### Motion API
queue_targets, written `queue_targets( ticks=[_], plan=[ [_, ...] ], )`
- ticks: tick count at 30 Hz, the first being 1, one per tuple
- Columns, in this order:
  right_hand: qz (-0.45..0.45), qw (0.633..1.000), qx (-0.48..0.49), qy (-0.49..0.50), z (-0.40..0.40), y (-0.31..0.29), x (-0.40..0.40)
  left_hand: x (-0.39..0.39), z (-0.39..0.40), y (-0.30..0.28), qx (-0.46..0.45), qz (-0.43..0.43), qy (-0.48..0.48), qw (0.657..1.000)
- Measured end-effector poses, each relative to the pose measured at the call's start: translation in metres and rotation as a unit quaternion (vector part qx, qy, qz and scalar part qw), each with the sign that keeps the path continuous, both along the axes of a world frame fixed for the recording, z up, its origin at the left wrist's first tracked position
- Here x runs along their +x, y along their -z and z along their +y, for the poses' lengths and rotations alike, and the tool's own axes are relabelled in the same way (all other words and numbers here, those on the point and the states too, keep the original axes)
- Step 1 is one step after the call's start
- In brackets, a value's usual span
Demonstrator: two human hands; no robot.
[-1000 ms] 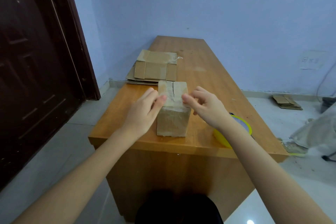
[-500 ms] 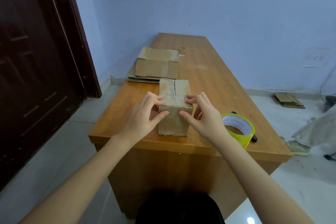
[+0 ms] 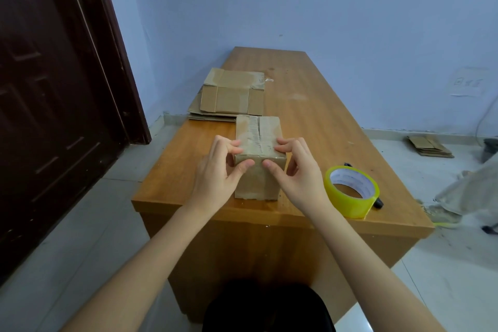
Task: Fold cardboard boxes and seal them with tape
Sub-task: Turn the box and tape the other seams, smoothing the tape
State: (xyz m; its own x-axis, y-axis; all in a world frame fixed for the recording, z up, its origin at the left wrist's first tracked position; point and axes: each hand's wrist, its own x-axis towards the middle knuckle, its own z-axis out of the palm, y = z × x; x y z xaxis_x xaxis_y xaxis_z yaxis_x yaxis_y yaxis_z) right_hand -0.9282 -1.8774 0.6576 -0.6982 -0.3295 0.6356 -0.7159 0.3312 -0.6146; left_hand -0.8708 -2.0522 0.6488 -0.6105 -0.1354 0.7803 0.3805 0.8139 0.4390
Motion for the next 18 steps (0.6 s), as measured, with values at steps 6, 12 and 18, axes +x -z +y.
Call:
queue_targets(
  ticks=[6,12,18],
  plan=[
    [-0.006,0.997,-0.006,-0.074,0.016,0.004,-0.008,0.004,-0.006,-0.002,0.018,-0.001,0.053,0.998],
    [-0.065,0.993,0.007,-0.097,0.023,-0.002,-0.01,0.004,0.004,-0.007,0.014,0.017,-0.013,1.0],
    [-0.021,0.998,-0.004,-0.051,0.016,-0.003,-0.005,-0.001,0.015,-0.007,0.011,-0.008,-0.059,0.998]
  ],
)
